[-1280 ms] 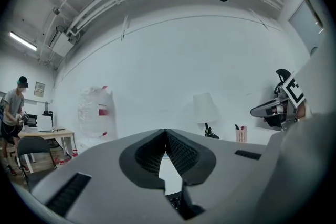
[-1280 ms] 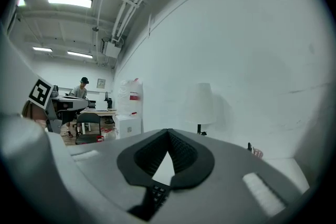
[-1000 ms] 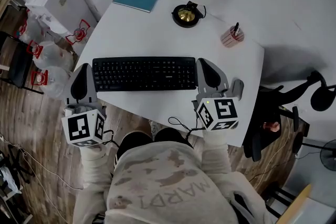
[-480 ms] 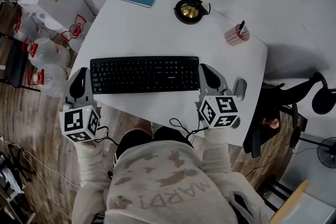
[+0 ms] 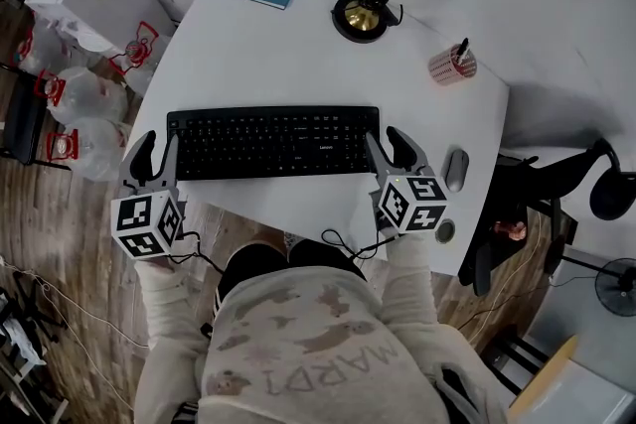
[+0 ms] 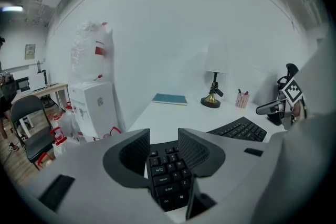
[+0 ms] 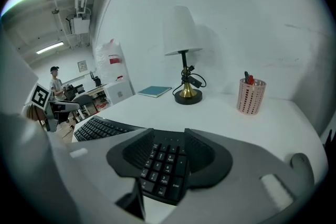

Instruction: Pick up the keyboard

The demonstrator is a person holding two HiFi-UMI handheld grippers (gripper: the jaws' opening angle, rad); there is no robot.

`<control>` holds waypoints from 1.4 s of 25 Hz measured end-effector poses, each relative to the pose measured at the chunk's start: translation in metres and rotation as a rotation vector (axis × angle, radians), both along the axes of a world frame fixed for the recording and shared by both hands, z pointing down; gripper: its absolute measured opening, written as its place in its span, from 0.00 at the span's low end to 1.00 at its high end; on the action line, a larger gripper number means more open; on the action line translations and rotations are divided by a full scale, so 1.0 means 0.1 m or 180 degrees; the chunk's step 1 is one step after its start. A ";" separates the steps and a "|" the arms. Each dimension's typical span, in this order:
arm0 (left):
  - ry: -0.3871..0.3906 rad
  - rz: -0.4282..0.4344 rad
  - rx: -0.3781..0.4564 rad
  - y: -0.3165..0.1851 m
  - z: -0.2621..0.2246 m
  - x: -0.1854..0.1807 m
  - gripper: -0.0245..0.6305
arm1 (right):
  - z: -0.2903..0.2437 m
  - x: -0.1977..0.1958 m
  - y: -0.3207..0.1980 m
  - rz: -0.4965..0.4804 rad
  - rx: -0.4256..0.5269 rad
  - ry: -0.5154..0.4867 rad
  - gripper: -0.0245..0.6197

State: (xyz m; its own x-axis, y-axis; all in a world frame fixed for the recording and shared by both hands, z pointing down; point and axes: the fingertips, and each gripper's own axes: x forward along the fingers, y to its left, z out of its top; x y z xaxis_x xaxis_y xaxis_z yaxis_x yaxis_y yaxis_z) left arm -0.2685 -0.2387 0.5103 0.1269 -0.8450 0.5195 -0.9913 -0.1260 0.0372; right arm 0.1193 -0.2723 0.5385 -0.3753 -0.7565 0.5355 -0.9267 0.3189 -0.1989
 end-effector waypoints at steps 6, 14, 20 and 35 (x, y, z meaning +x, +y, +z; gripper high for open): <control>0.0035 0.0057 -0.0219 0.01 0.25 -0.02 0.37 | 0.31 -0.02 0.03 -0.0035 -0.0310 -0.0025 0.45; 0.0160 0.0087 -0.0503 0.01 0.53 -0.02 0.48 | 0.54 0.02 0.00 0.0011 -0.0528 -0.0011 0.55; 0.0289 0.0042 -0.0652 0.00 0.68 -0.04 0.53 | 0.67 -0.01 0.01 -0.0046 -0.0690 -0.0062 0.60; 0.0535 0.0015 -0.1031 0.02 0.98 0.03 0.56 | 0.76 -0.11 0.02 -0.0230 -0.0819 -0.0222 0.62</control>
